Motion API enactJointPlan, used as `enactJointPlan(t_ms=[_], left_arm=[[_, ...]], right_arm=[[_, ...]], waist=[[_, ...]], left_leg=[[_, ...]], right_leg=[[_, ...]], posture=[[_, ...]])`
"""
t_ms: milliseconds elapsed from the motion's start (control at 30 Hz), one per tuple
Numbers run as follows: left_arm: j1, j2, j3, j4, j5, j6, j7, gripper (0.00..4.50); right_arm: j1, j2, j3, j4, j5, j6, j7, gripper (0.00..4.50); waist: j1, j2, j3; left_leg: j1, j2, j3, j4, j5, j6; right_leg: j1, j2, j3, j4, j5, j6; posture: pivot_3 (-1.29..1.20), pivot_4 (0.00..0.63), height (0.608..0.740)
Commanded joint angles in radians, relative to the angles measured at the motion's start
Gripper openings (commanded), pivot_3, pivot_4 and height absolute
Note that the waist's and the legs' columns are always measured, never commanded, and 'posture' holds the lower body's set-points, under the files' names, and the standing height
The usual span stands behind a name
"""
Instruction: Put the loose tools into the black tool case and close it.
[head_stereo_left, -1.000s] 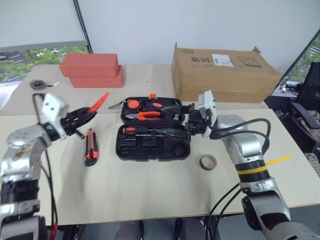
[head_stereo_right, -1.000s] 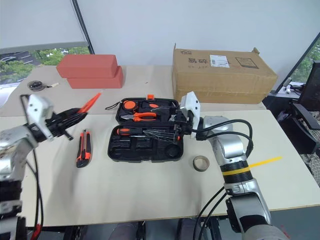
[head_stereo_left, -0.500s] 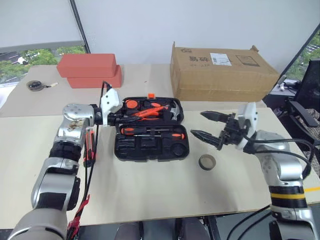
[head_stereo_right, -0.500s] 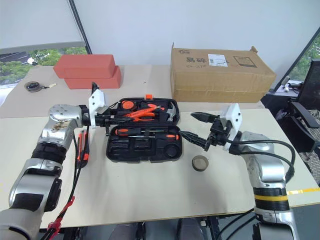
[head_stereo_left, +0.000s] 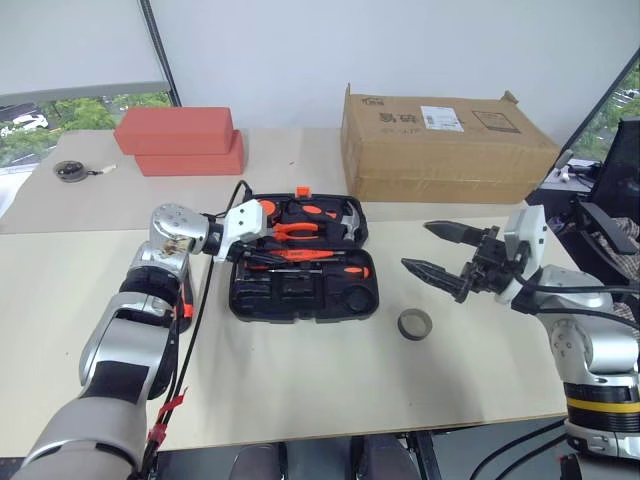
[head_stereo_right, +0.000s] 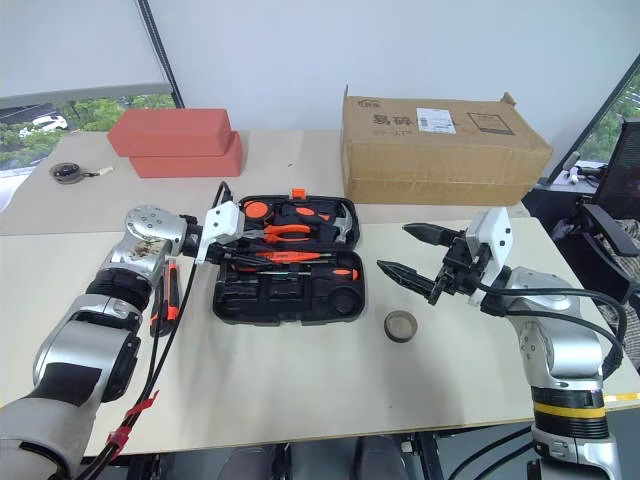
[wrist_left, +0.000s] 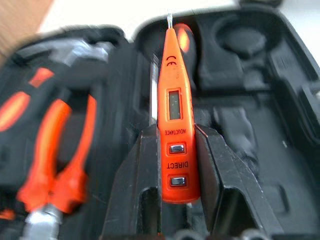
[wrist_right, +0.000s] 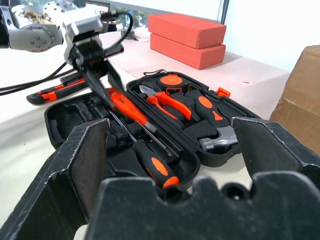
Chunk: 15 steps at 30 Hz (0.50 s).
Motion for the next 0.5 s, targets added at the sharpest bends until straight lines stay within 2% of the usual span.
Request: enactJointPlan(t_ms=[33,500], left_arm=[[0.009,0.046,0.002,-0.093,0.002,0.02,-0.037,0.5],[0.136,0.12,-0.013,-0.317,0.041,0.138,-0.003,0.5]], right_arm=[[-0.005,-0.011,-0.004,-0.032,0.005,-0.016,-0.007,4.5],[-0.009,0.0,0.025,-0.021,0.006,-0.03,-0.006,4.5]], waist=[[0.0,0.0,0.0],[0.002,0.0,0.0]], left_leg=[[0.0,0.0,0.0,0.0,0.0,0.0],[0.0,0.0,-0.001,0.003,0.0,0.0]], right_leg=[[0.0,0.0,0.0,0.0,0.0,0.0],[0.0,0.0,0.0,0.001,0.0,0.0]], posture=[[0.0,0.15,0.713],[0.0,0.15,0.713]])
